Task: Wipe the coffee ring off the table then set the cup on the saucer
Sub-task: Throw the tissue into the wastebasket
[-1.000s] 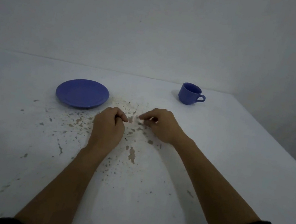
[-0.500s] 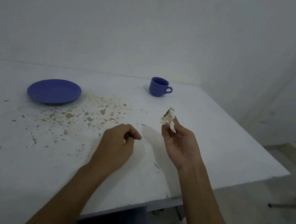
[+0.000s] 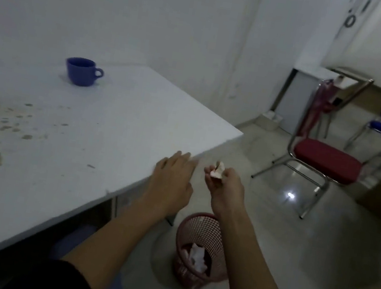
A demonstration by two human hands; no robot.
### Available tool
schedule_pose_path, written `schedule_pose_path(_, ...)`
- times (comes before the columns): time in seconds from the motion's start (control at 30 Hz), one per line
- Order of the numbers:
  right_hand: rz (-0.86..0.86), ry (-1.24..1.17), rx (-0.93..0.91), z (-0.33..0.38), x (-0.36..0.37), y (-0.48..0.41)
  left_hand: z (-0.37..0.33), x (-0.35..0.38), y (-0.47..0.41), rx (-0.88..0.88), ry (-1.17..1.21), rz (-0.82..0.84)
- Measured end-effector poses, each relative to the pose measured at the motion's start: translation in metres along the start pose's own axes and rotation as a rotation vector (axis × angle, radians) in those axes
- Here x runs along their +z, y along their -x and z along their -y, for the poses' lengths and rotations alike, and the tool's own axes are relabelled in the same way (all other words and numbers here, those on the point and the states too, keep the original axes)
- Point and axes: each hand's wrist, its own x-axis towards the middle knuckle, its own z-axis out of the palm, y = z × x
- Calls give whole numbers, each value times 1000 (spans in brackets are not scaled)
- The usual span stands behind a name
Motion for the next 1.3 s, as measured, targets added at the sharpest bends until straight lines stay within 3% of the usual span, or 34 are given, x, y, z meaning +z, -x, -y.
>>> schedule_pose_path(0.1,-109,194,-14,-20,-31,-12,2,15,6,-2,-216,-19)
schedule_pose_path(0.33,-325,811,-128,-65,-88,-47,8,18,14,38,-244,-48)
schedule_pose_path(0.6,-288,1179,-102,-71,-129,-59,7,21,12,17,-230,-76)
schedule_pose_path(0.8,-297,1195,-158,-85,-133,-54,7,23,11,14,-224,-96)
schedule_pose_path(0.97,-202,999,-273,-86,-90,-36,5,17,9,-20,-86,-128)
schedule_pose_path(1.17,-1,801,-609,-63,12,9,14,-23,10,-194,291,-290)
schedule_pose_path(1.3,234,788,-715,-64,83,42,53,-67,28,-322,358,-425)
